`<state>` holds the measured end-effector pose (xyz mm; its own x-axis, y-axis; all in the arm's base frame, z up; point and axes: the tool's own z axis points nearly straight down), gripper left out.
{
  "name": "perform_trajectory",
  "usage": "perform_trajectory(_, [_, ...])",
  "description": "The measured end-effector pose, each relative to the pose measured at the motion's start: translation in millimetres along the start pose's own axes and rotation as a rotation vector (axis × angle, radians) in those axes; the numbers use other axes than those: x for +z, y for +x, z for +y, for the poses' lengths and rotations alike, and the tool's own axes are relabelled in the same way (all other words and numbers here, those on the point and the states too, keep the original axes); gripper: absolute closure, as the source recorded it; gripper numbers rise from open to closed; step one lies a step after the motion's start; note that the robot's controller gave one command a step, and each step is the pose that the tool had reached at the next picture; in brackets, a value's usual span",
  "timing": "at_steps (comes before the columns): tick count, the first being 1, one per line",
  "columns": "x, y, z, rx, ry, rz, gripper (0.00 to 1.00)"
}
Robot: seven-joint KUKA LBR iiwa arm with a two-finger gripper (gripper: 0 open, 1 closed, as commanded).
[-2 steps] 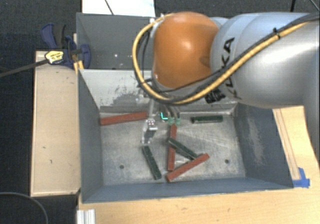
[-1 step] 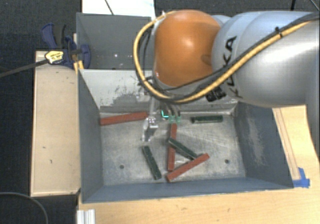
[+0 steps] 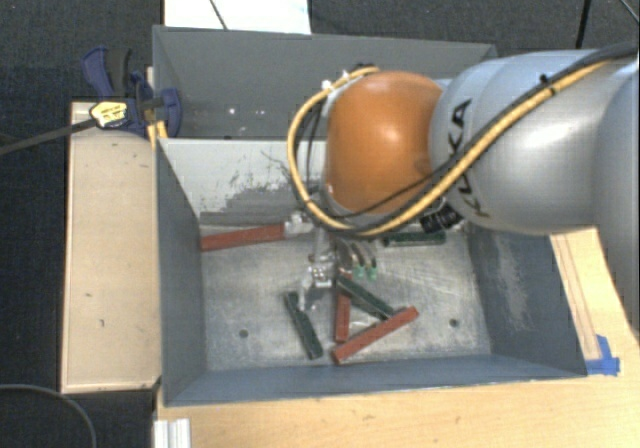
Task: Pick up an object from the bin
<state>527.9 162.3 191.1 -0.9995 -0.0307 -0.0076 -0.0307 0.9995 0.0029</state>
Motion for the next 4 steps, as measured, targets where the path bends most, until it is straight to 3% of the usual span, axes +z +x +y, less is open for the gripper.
perform_trajectory(1, [67, -1.6, -9, -0.053, 0.002, 0.001, 0.00])
perform_trajectory(2, [114, 7.7, -80, -0.091, 0.001, -0.001, 1.00])
perform_trajectory(3, [115, 9.5, -79, -0.088, 0.001, 0.006, 0.00])
perform_trajectory(4, [115, 9.3, -79, -0.087, 0.001, 0.005, 0.00])
